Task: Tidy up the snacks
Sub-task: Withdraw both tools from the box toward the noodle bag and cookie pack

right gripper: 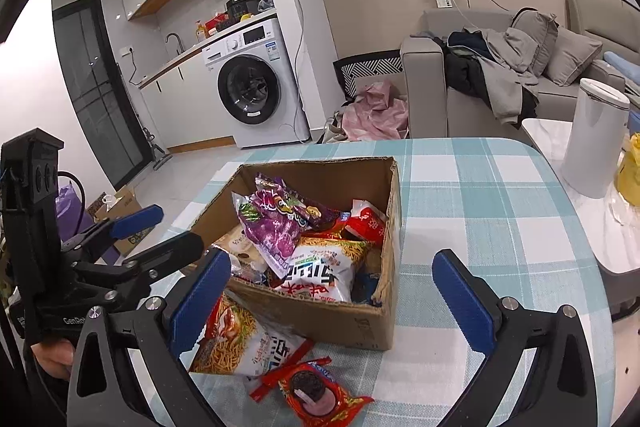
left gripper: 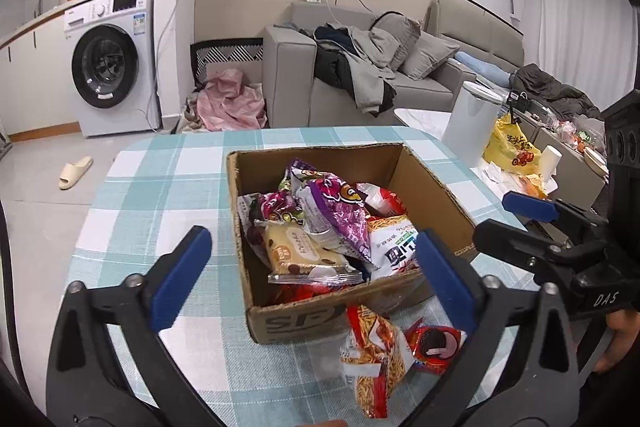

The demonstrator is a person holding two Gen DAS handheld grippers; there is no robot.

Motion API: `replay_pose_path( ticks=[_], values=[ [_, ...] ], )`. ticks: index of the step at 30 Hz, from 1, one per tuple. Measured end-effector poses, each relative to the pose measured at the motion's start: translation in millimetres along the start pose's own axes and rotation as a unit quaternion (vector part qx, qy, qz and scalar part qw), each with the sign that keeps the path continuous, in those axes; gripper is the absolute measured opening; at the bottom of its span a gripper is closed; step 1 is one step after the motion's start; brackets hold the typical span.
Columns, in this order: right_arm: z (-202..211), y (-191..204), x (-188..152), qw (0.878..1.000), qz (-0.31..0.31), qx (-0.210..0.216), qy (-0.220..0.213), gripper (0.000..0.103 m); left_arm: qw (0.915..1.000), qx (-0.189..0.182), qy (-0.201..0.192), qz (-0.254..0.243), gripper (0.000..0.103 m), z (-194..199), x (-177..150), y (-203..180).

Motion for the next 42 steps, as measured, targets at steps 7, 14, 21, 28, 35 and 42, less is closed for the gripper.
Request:
replay_pose_path(
  ticks=[7, 14, 21, 28, 35, 42],
  values=[
    [10.9, 0.2, -13.4, 1.000, 0.004, 0.003, 0.002, 0.103, 1.0000, 0.003, -0.003, 0.003, 0.102, 21.3, -6.6, 2.2],
    [21.2, 3.5, -24.7, 1.000, 0.005, 0.006, 0.004, 0.103, 0.9999, 0.007, -0.004, 0.006, 0.102, 39.6, -18.8, 6.4],
    [26.3, 4.6, -36.2, 1.000, 0.008, 0.003, 0.010, 0.103, 0.9999, 0.015, 0.003, 0.000, 0.102, 51.2, -35.4, 9.9],
    [21.6, 2.0, -51.8, 1.000, 0.013, 0.001, 0.025, 0.103, 0.9997, 0.019, 0.012, 0.006, 0.102, 55.2, -53.7, 19.2],
    [13.0, 3.1, -69.9, 0.999, 0.030, -0.002, 0.044, 0.103, 0.9996, 0.017, 0.021, -0.003, 0.102, 51.1, -67.3, 17.2],
    [4.0, -1.4, -83.4, 0.997, 0.034, -0.005, 0.067, 0.103, 0.9991, 0.015, 0.038, -0.010, 0.102, 41.0, -80.0, 11.7]
  ],
)
Point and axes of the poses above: each gripper's, at about its wrist camera, not at the fingertips, and z roughly against the way its jaws point, y to its left, x to its top, the point moved 10 cm from there along -z, roughly the way its jaws point, and after that the axes turned 3 degrees about -y, right-handed, at the moved point
